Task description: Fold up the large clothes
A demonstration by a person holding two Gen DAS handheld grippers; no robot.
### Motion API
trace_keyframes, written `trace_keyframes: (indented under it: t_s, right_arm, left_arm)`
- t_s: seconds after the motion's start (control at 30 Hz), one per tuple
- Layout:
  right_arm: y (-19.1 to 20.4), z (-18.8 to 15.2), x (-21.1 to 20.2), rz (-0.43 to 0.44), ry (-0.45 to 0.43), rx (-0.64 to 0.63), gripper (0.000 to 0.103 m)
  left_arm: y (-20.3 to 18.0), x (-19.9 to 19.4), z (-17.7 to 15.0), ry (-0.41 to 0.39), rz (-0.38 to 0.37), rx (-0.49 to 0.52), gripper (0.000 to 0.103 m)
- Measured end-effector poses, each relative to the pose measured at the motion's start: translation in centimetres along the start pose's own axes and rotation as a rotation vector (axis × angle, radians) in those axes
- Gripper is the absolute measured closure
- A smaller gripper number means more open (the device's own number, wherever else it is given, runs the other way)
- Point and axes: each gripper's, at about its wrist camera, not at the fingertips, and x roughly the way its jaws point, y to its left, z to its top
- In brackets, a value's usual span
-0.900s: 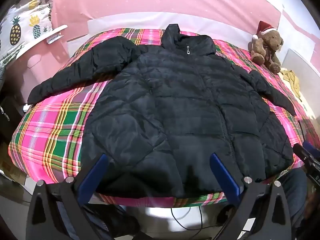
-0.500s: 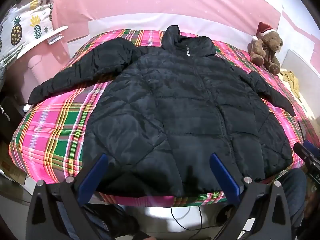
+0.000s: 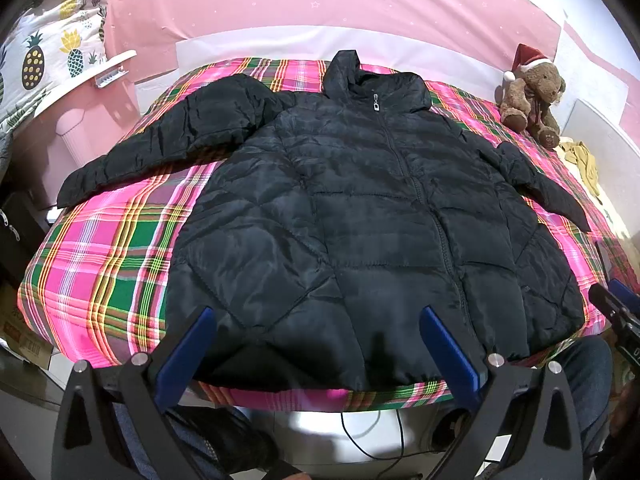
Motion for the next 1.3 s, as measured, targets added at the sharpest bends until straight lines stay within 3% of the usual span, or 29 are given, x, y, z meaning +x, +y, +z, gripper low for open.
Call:
trace_keyframes:
  t_s: [1.3]
  right_arm:
    - [0.13, -0.17, -0.05, -0.003, -0.002, -0.002, 0.028]
  left_arm:
    - [-0.16, 0.45, -0.41, 0.017, -0.009, -0.001, 0.000]
